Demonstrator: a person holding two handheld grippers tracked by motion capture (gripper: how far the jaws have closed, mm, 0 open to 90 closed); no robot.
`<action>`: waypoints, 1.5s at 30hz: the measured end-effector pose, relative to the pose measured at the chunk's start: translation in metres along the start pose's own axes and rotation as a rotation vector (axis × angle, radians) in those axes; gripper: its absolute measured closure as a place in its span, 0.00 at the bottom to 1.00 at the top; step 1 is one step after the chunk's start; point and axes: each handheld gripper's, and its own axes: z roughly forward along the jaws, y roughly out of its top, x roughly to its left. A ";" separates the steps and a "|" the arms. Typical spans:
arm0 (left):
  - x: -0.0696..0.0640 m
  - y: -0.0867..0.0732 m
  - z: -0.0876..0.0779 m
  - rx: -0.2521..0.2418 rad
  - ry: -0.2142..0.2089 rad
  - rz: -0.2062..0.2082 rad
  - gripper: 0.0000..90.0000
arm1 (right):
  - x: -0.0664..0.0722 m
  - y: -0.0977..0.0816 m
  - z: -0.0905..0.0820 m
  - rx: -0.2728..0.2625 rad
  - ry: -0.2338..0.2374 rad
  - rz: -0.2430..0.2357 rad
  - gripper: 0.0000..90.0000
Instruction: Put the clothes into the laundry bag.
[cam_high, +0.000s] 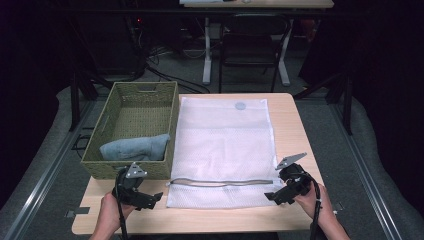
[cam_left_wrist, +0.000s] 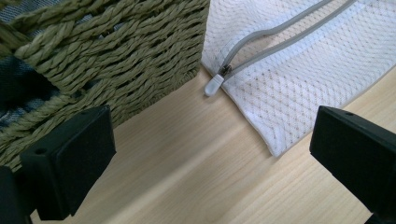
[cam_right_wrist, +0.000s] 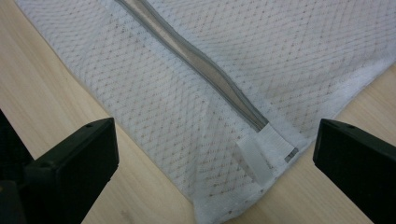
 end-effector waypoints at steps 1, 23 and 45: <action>0.000 0.000 0.000 -0.001 0.002 0.002 0.00 | 0.000 0.000 0.000 0.002 -0.007 -0.006 0.00; -0.004 0.003 0.003 -0.003 -0.020 0.010 0.00 | 0.010 0.020 0.006 -0.050 0.006 -0.020 0.08; -0.003 0.005 0.006 -0.004 -0.045 0.013 0.00 | 0.012 0.071 0.048 -0.020 0.006 -0.133 0.19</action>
